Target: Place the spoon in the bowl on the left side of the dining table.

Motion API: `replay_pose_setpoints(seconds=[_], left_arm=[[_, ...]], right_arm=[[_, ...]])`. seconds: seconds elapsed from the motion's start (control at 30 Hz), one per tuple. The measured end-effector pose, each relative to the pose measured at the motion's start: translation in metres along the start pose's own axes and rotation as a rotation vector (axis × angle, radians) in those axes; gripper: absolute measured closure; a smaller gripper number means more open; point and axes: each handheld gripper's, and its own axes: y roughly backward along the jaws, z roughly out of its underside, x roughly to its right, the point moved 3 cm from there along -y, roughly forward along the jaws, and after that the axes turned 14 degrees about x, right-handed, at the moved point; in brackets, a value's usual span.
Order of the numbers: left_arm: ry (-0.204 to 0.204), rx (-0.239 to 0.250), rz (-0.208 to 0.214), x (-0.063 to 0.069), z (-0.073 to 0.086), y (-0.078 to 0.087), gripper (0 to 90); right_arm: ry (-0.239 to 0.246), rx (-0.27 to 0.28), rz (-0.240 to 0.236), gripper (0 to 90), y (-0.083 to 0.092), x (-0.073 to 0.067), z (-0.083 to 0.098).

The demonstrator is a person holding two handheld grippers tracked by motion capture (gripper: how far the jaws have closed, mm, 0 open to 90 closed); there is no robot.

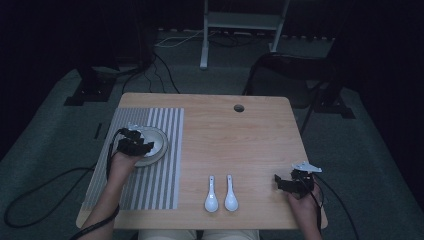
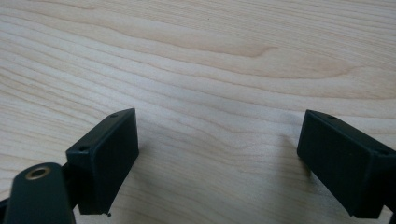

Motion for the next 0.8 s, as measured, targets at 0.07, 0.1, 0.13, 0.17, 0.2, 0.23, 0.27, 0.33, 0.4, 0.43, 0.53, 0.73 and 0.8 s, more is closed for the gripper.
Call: replay_pose_setpoints(seconds=[0.07, 0.1, 0.13, 0.17, 0.2, 0.23, 0.27, 0.33, 0.4, 0.43, 0.53, 0.73, 0.8], left_arm=[[0.002, 0.004, 0.003, 0.002, 0.002, 0.003, 39.2], [0.004, 0.007, 0.006, 0.003, 0.002, 0.005, 35.8], [0.005, 0.011, 0.008, 0.004, 0.003, 0.007, 32.5], [0.005, 0.015, 0.009, 0.005, 0.003, 0.009, 29.6], [0.012, 0.024, 0.016, 0.006, 0.003, 0.011, 28.8], [0.015, 0.030, 0.016, 0.007, 0.003, 0.013, 27.1], [0.012, 0.034, 0.016, 0.008, 0.003, 0.015, 23.7], [0.018, 0.042, 0.020, 0.009, 0.003, 0.019, 18.1], [0.015, 0.041, 0.026, 0.011, 0.003, 0.022, 14.6], [0.010, 0.039, 0.029, 0.012, 0.004, 0.024, 7.9], [0.003, 0.043, 0.035, 0.015, 0.006, 0.029, 1.1], [-0.010, 0.057, 0.053, 0.020, 0.012, 0.040, 1.1], [-0.009, 0.064, 0.068, 0.022, 0.015, 0.043, 1.2]], right_arm=[[0.000, 0.000, 0.000, 12.0, 0.000, 0.000, 0.000], [0.000, 0.000, 0.000, 11.9, 0.000, 0.000, 0.000], [0.000, 0.000, 0.000, 11.9, 0.000, 0.000, 0.000], [0.000, 0.000, 0.000, 12.0, 0.000, 0.000, 0.000], [0.000, 0.000, 0.000, 11.9, 0.000, 0.000, 0.000], [0.000, 0.000, 0.000, 11.9, 0.000, 0.000, 0.000], [-0.001, 0.000, 0.000, 11.9, 0.000, 0.000, 0.000], [0.000, 0.000, 0.000, 11.9, 0.000, 0.000, 0.000], [0.000, 0.000, 0.000, 11.9, 0.000, 0.000, 0.000], [-0.001, 0.000, 0.000, 11.9, 0.000, 0.000, 0.000], [-0.001, 0.000, 0.000, 11.9, 0.000, 0.000, 0.000], [-0.001, -0.001, 0.000, 11.9, 0.000, 0.000, 0.000], [-0.001, -0.001, 0.000, 11.9, 0.000, 0.000, 0.000]])
